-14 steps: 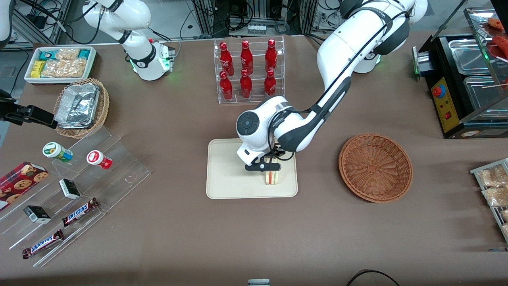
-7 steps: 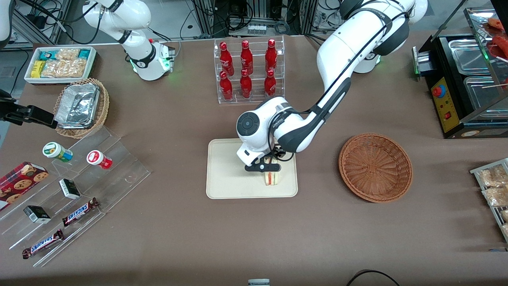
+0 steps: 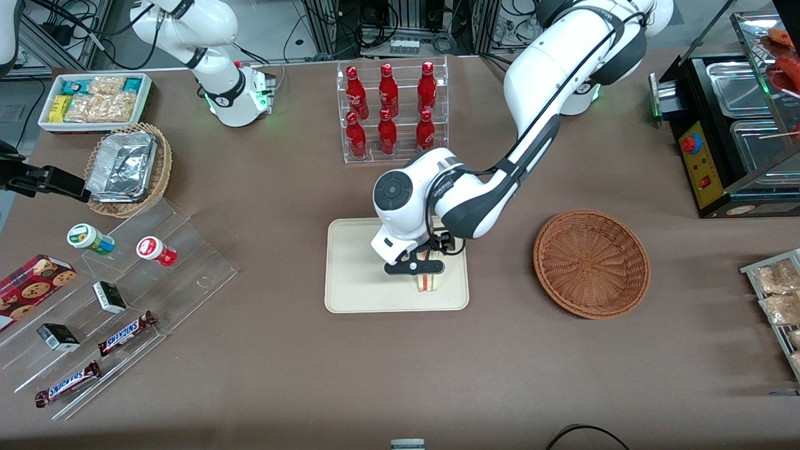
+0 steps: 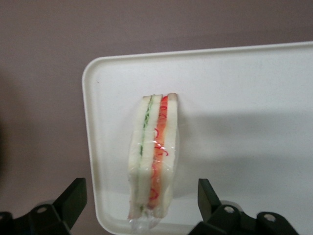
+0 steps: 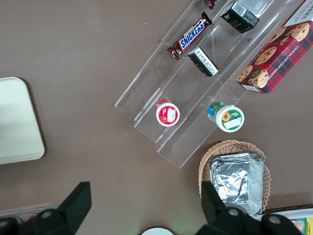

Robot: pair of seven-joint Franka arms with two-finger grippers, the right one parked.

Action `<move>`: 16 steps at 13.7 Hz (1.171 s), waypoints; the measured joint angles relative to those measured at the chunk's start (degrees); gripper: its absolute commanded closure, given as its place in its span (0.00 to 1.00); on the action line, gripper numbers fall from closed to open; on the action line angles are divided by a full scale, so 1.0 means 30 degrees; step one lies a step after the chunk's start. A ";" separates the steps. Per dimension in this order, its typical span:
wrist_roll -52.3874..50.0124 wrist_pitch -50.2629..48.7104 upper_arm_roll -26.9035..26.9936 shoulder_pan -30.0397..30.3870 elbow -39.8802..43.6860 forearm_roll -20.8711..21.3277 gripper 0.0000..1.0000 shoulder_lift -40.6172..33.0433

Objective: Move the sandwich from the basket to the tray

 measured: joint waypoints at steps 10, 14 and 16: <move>0.3868 -0.1299 0.0089 0.5720 -0.0622 -0.2618 0.00 -0.3906; 0.6219 -0.2642 0.0085 0.7799 -0.0982 -0.2761 0.00 -0.5170; 0.7112 -0.3228 0.0081 0.8597 -0.1010 -0.2763 0.00 -0.5732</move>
